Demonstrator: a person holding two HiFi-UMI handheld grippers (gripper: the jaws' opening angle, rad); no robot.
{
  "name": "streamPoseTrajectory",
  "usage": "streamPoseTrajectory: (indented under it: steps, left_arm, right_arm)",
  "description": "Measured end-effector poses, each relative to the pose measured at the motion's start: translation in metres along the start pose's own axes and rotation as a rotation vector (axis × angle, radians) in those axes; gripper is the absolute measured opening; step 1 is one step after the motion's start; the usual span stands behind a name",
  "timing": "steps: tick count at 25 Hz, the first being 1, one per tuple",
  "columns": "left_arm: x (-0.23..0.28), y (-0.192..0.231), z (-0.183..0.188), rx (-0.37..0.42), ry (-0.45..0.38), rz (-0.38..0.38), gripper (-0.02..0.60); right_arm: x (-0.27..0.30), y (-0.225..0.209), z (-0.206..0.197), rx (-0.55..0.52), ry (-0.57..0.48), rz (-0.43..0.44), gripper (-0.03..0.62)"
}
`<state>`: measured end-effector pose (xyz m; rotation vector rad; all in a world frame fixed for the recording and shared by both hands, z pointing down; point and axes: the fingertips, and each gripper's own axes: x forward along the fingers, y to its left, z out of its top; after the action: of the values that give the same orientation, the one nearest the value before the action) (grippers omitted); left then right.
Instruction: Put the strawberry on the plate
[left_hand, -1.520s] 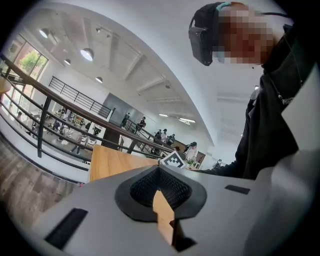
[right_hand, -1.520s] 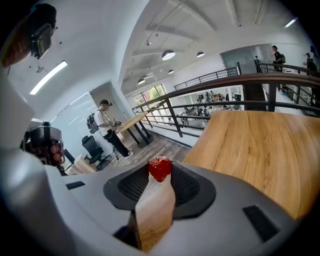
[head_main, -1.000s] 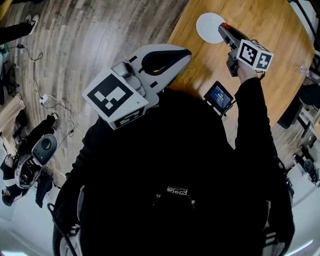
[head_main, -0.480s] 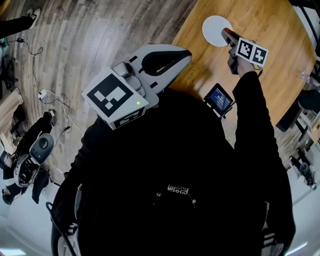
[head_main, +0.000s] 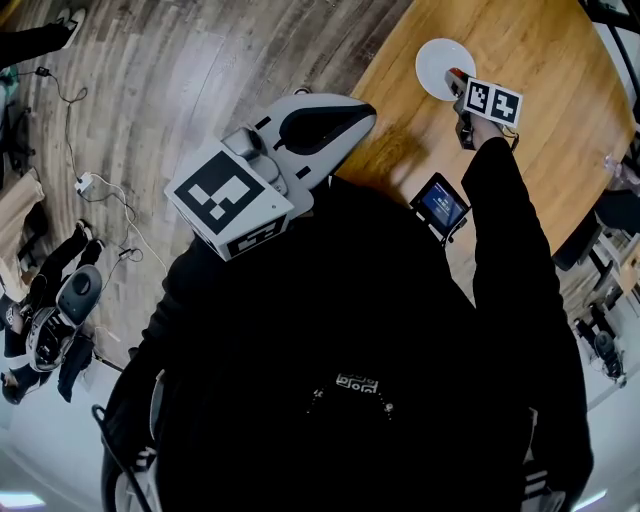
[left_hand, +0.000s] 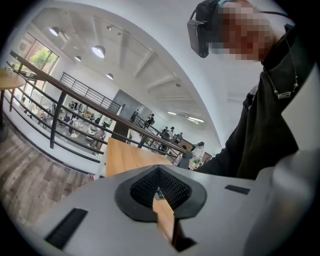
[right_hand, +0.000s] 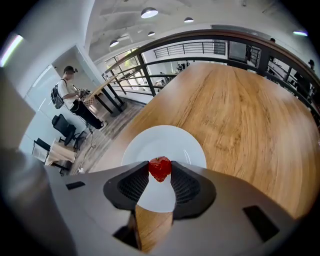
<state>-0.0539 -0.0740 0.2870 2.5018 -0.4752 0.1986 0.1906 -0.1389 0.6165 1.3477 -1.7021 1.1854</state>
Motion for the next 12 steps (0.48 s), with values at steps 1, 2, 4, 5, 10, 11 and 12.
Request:
streamPoseTrajectory:
  steps: [1,2,4,5,10,11,12]
  left_arm:
    - [-0.0004,-0.0002,-0.0007,0.002,0.000,0.002,-0.002]
    - [-0.0009,-0.0010,-0.0014,0.005,-0.001,0.004,-0.002]
    - [-0.0027,-0.0028,-0.0024,0.008,-0.005,0.010,-0.002]
    - [-0.0041,-0.0033,-0.0023,0.006,-0.008,0.014,-0.002]
    - [-0.0061,-0.0069,0.0002,0.006,-0.019,0.018,-0.002]
    - [-0.0064,-0.0074,-0.0002,0.006,-0.018,0.016,-0.002]
    - [-0.0074,-0.0073,-0.0010,0.004,-0.016,0.016,-0.002]
  right_arm:
    - [0.0027,-0.0021,-0.0019,-0.011,0.007,-0.013,0.149]
    - [0.0042,-0.0035,-0.0033,-0.025,0.012,-0.024,0.149]
    - [0.0054,-0.0049,-0.0055,-0.061,0.027,-0.050,0.149]
    - [0.0059,-0.0048,-0.0062,-0.081,0.036,-0.064,0.149]
    - [0.0094,-0.0040,-0.0049,-0.149,0.062,-0.101,0.149]
    - [0.0101,-0.0033,-0.0048,-0.147,0.059,-0.098,0.149]
    - [0.0114,-0.0015,-0.0059,-0.143,0.058,-0.089,0.152]
